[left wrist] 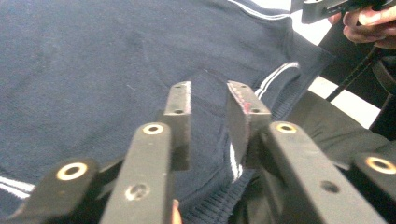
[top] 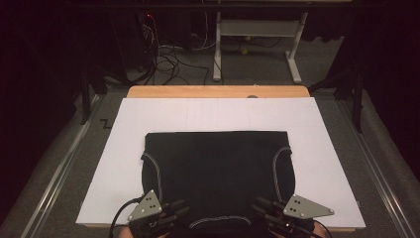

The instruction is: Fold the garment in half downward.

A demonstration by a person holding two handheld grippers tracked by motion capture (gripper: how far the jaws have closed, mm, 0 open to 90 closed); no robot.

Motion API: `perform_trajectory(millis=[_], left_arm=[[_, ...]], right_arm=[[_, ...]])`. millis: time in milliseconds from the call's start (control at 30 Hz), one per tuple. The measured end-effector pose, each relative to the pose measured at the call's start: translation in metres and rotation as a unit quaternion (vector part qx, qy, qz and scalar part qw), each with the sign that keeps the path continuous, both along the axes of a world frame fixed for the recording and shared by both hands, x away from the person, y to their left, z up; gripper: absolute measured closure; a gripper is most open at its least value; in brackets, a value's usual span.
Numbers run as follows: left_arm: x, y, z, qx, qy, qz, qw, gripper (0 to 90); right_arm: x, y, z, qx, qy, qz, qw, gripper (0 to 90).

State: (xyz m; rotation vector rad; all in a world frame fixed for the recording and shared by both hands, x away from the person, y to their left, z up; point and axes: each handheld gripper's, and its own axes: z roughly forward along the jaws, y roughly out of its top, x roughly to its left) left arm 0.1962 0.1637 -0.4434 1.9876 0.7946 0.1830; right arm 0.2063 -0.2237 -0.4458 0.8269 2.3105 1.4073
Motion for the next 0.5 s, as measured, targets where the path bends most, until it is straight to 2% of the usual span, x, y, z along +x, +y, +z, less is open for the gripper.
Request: perform_trajectory(millis=[167, 267, 500], left_arm=[[0.008, 0.008, -0.006, 0.003, -0.007, 0.023, 0.9997, 51.9], [0.014, 0.015, -0.011, 0.0, -0.004, 0.037, 0.9993, 45.3], [0.028, 0.033, -0.018, -0.002, -0.007, 0.061, 0.9981, 32.8]], right_arm=[[0.005, -0.004, -0.003, 0.003, 0.004, -0.016, 0.9999, 64.5], [0.007, -0.005, -0.005, 0.0, 0.003, -0.025, 0.9997, 60.2], [0.014, -0.01, -0.01, -0.005, -0.003, -0.055, 0.9985, 43.8]])
